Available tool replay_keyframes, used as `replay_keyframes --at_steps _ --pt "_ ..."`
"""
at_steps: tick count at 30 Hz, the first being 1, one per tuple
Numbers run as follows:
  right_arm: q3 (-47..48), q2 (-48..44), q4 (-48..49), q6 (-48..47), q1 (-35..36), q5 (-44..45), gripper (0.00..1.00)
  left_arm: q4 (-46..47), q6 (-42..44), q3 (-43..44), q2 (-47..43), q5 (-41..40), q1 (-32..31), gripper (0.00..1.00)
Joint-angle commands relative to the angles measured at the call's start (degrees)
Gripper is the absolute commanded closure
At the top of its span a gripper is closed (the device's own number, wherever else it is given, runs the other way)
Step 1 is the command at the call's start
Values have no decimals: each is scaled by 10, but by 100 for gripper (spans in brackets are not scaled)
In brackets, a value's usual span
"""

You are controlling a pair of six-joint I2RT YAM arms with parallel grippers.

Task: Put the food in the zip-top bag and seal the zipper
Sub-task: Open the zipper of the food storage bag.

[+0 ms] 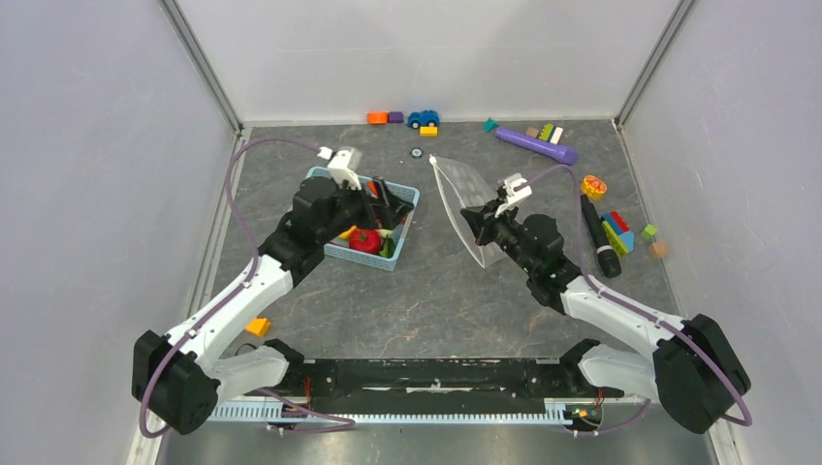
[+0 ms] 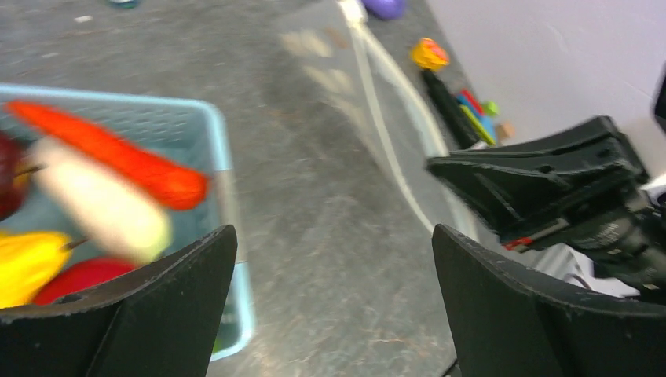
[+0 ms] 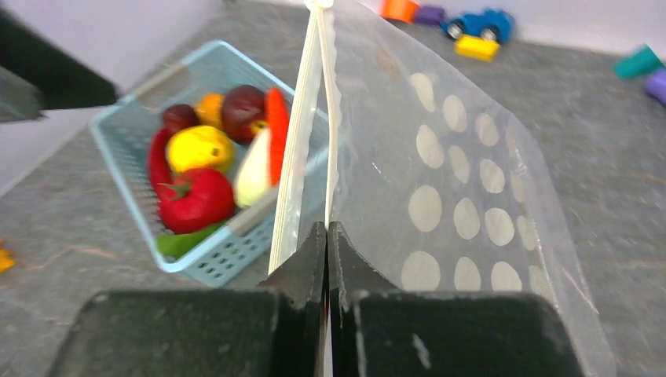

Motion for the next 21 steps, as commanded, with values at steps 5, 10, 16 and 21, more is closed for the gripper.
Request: replay_keyframes --at_steps 5,10,16,21 --pt "-62 -94 141 44 4 -143 100 29 -18 88 55 -64 -105 0" --pt "-89 -141 164 70 5 -157 100 -5 -21 125 95 -106 -139 0" --pt "-107 -150 187 74 5 -160 100 -27 -31 159 138 -174 -179 0" --pt "-111 -148 191 73 6 -160 100 -78 -37 205 188 -210 -191 27"
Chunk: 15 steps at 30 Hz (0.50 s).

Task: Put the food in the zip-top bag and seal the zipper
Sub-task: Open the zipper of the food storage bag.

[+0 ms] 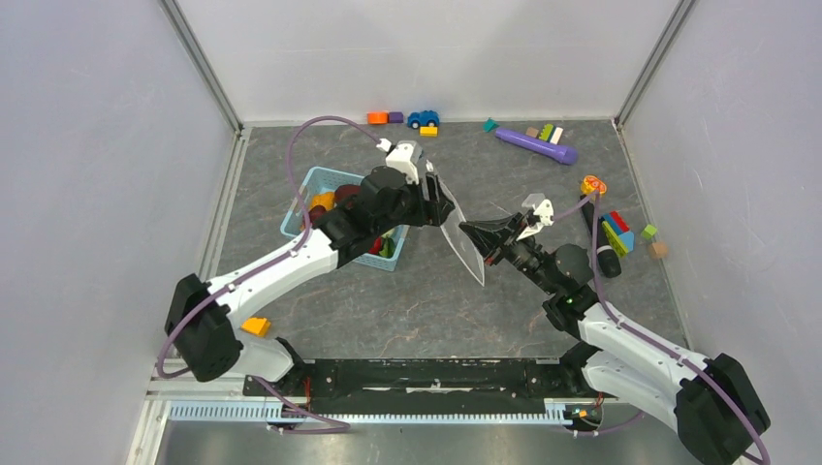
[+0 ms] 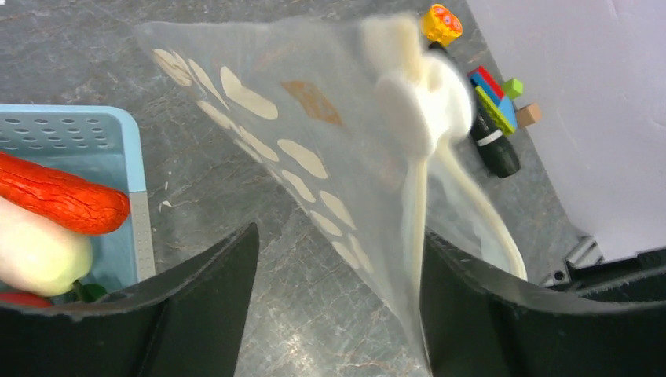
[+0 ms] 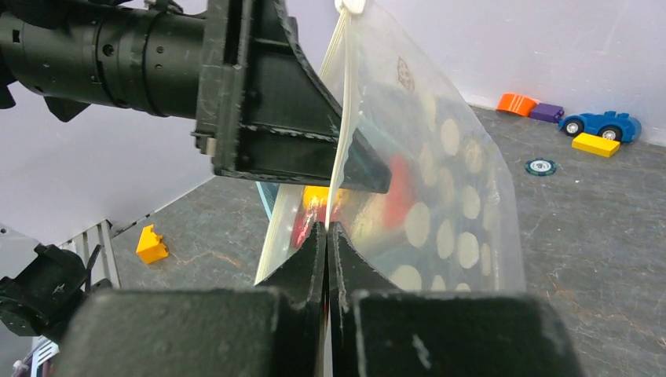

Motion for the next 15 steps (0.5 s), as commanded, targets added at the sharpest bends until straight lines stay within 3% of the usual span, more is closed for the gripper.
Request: replay_keyframes --at_steps 1,3,5,15 --pt "-2 -6 26 -2 2 5 100 -50 -20 59 36 -54 -8 45" --pt "14 -15 -33 -31 3 51 100 -83 -16 84 51 -66 -10 79" --pt "49 -12 -110 -61 3 115 99 -113 -12 107 64 -81 -14 98" --pt "196 56 -396 -146 12 513 88 -195 23 176 72 -146 -37 98"
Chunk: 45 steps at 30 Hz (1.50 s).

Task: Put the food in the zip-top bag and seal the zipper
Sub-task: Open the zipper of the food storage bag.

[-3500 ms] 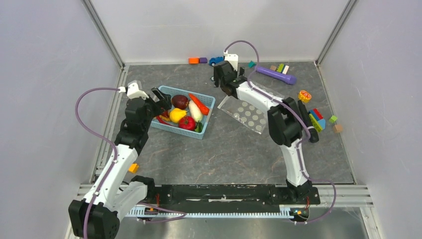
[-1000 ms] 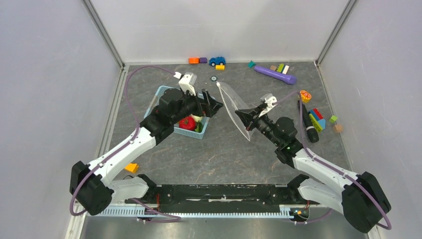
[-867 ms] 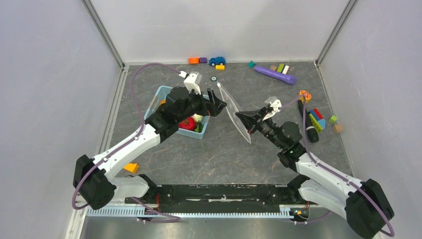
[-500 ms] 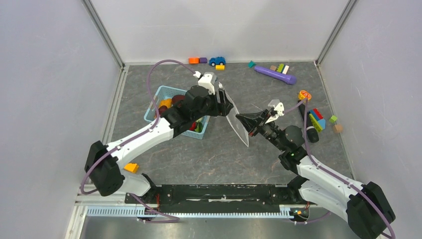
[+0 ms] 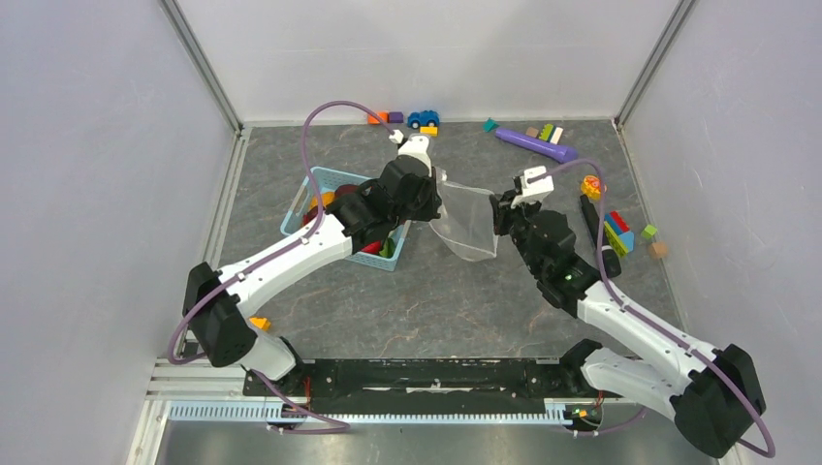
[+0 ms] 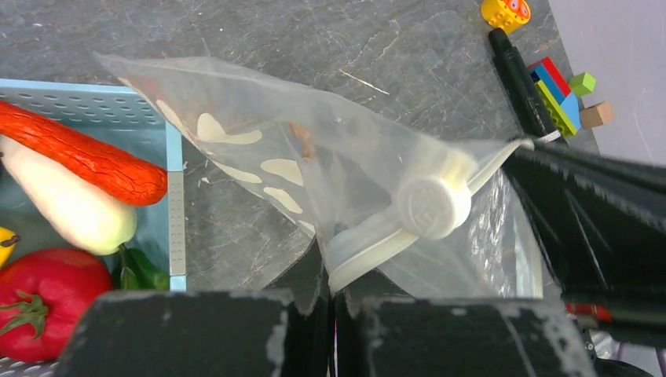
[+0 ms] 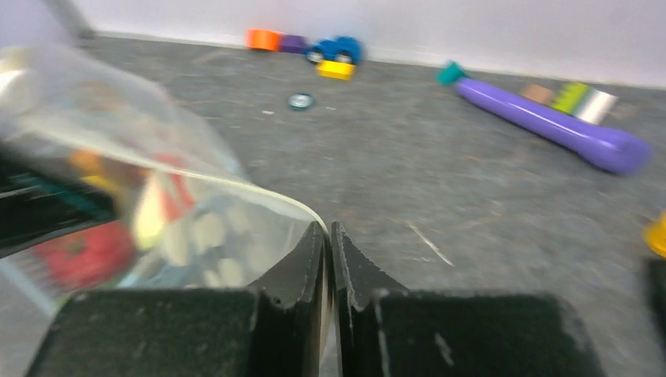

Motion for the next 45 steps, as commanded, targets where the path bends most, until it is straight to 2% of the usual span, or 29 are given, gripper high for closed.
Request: replay_keyframes --at_steps 1,5,10,12,14,16,18,20,22,29,31,34,36,38,40,41,42,43,45 --pt "64 21 -144 -37 2 254 88 -38 40 44 -3 -53 -5 98" --pt "87 26 -215 -19 2 353 87 -42 85 59 -2 -64 -5 98" --pt "92 7 -250 2 1 360 83 -64 144 100 12 -67 -5 98" --pt "91 -7 -246 -1 1 314 81 -66 165 116 21 -51 -5 98" --pt "79 -22 -214 -16 1 220 73 -65 188 133 31 -1 -6 98" --pt "60 -33 -162 -39 1 119 48 -65 199 153 45 44 -6 98" --pt "52 -33 -127 -64 2 23 32 -65 214 167 58 89 -6 98" --pt "62 -20 -119 -80 2 -46 26 -73 221 179 73 112 -8 98" --pt "78 -1 -123 -81 2 -63 25 -82 225 189 83 119 -11 98" --pt "127 36 -160 -72 2 6 24 -124 230 193 96 135 -27 98" --pt "127 37 -159 -60 1 7 27 -136 214 194 95 123 -29 98" --pt "138 34 -167 -73 2 -22 38 -154 204 192 91 120 -32 98" --pt "137 25 -174 -84 2 -18 65 -169 204 194 89 110 -36 97" --pt "134 20 -183 -79 2 -14 86 -170 203 177 79 91 -38 96" --pt "130 17 -218 -70 2 -20 100 -165 197 160 69 59 -38 94" --pt "128 13 -230 -57 1 -15 100 -165 191 154 64 40 -37 92" --pt "124 8 -239 -47 1 -5 100 -163 188 149 58 22 -38 87" --pt "118 0 -248 -36 2 3 100 -156 189 141 49 11 -38 72" --pt "112 -19 -259 -15 2 26 100 -123 205 121 30 5 -38 53"
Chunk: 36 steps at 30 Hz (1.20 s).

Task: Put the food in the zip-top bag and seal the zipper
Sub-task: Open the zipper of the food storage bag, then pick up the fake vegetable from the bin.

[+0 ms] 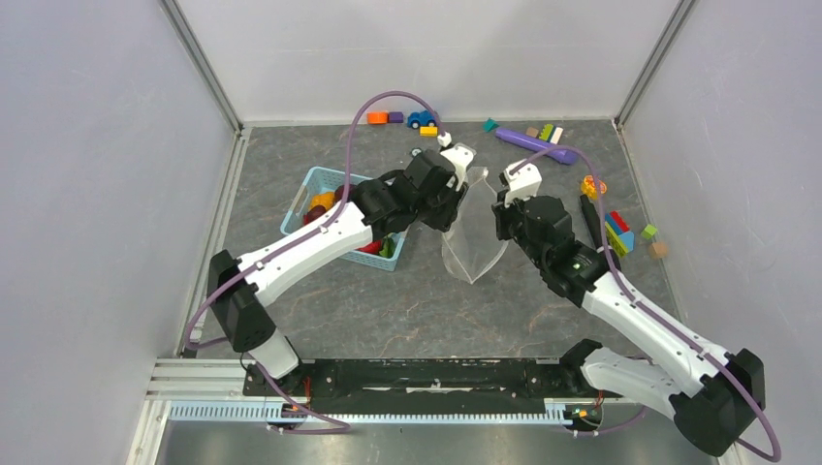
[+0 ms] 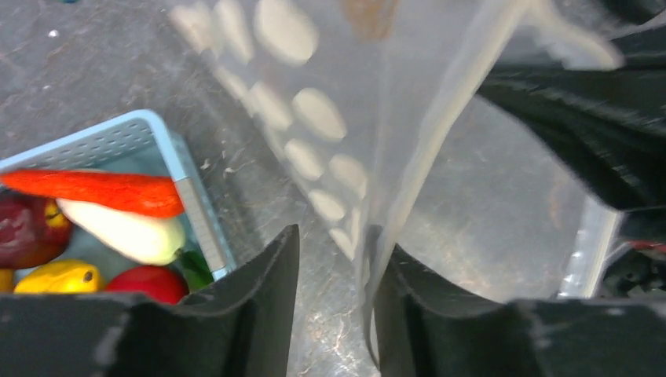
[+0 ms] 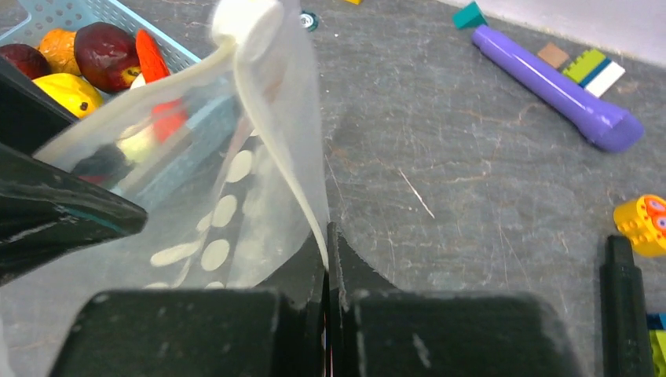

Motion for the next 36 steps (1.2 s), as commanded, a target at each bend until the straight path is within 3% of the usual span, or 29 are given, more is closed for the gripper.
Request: replay_keyframes --at_steps 1,2,3,4,10,15,20,25,28,32,36 --pt "7 -47 -44 46 -1 40 100 51 10 -34 -64 -50 0 37" --pt "18 -51 -58 51 0 37 100 72 13 -39 -73 -38 -1 25" --pt "31 -53 -74 53 0 33 100 87 19 -40 -81 -10 -1 8" --pt "49 -54 -95 50 0 35 100 100 27 -40 -87 25 -1 1" --pt "238 -4 -381 49 -1 250 100 172 3 -54 -131 119 -1 0" --pt "308 43 -503 37 0 308 100 243 -8 -146 -215 121 0 0" --pt "229 84 -430 46 -1 313 100 191 -56 -183 -258 -11 4 0" --pt "172 134 -275 31 -2 196 100 143 -125 -227 -278 -113 21 0" --pt "147 163 -211 21 -1 137 100 125 -182 -273 -294 -90 80 0" --pt "116 176 -174 29 -2 157 100 116 -220 -320 -293 -7 172 0" --pt "57 150 -112 14 -2 153 100 126 -229 -359 -271 11 219 0"
